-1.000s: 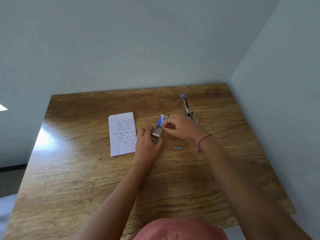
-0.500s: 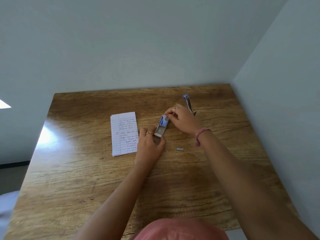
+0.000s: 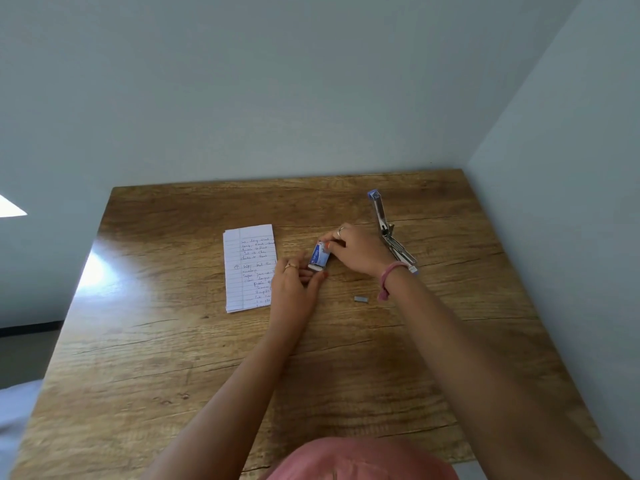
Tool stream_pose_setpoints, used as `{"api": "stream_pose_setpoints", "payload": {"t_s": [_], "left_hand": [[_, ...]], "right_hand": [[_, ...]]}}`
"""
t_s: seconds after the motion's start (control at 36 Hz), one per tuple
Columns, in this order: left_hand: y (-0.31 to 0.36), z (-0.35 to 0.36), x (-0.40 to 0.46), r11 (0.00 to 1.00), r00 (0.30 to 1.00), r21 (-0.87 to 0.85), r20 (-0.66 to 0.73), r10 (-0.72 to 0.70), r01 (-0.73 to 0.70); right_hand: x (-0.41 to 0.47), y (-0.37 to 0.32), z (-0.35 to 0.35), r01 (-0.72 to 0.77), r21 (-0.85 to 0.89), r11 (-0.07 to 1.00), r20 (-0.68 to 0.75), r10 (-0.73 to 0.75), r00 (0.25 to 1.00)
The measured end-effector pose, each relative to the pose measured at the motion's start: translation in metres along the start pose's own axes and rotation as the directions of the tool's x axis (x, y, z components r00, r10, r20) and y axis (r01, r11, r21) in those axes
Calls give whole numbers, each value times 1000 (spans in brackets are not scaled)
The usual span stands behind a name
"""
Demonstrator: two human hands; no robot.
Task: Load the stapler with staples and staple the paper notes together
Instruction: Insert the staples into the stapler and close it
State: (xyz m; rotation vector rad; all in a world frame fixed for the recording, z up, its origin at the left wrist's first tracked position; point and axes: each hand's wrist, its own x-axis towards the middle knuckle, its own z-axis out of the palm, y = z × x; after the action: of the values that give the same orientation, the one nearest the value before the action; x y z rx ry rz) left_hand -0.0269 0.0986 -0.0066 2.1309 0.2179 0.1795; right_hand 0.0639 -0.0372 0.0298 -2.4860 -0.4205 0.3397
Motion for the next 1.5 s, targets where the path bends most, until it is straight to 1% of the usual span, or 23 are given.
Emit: {"api": "stream_pose_setpoints", "payload": {"t_s": [0.17, 0.39, 0.47, 0.58, 0.67, 0.83, 0.92, 1.03, 1.08, 1.17, 1.22, 1.28, 1.33, 1.42, 1.5], "left_hand": [[-2, 1, 1, 1000, 1000, -11, 3, -18, 18], [-4, 3, 1, 1000, 1000, 7, 4, -2, 2], [-4, 3, 2, 999, 1000, 34, 1, 2, -2], [-4, 3, 3, 998, 1000, 61, -19, 4, -3], [-2, 2, 3, 998, 1000, 68, -27, 0, 1], [1, 1, 2, 999, 1000, 34, -20, -20, 20], [2, 0, 1, 999, 999, 14, -18, -36, 37], [5, -1, 1, 996, 996, -35, -41, -83, 82], [8, -3, 4, 993, 992, -54, -65, -105, 102], [19, -1, 10, 997, 995, -63, -87, -54, 48], [28, 3, 16, 997, 997, -75, -82, 0, -6], [39, 8, 23, 994, 998, -95, -55, 41, -46], [51, 14, 31, 988, 999, -148, 12, 45, -42], [68, 24, 44, 964, 990, -262, 144, -7, 45], [80, 32, 57, 937, 954, -308, 292, -72, 165]], "right_hand": [[-6, -7, 7, 20, 41, 999, 20, -21, 1000], [-16, -10, 19, 1, 109, 994, -32, 2, 999], [-20, -8, 16, 3, 131, 991, -5, -2, 1000], [-33, -1, 12, -41, 257, 965, 27, 36, 999], [-49, 13, 9, -55, 254, 966, 20, 51, 998], [-92, 38, 8, -10, 295, 955, -14, 15, 1000], [-106, 46, 11, 33, 230, 973, -76, -16, 997], [-114, 44, 21, 125, 171, 977, -257, -78, 963], [-115, 41, 24, 147, 142, 979, -303, -98, 948], [-115, 39, 26, 144, 116, 983, -317, -100, 943], [-116, 39, 27, 132, 138, 982, -334, -79, 939], [-118, 40, 28, 110, 178, 978, -359, -40, 932], [-119, 40, 29, 98, 194, 976, -392, -15, 920], [-120, 40, 29, 96, 199, 975, -441, 2, 898], [-122, 39, 30, 101, 218, 971, -488, 19, 873]]}}
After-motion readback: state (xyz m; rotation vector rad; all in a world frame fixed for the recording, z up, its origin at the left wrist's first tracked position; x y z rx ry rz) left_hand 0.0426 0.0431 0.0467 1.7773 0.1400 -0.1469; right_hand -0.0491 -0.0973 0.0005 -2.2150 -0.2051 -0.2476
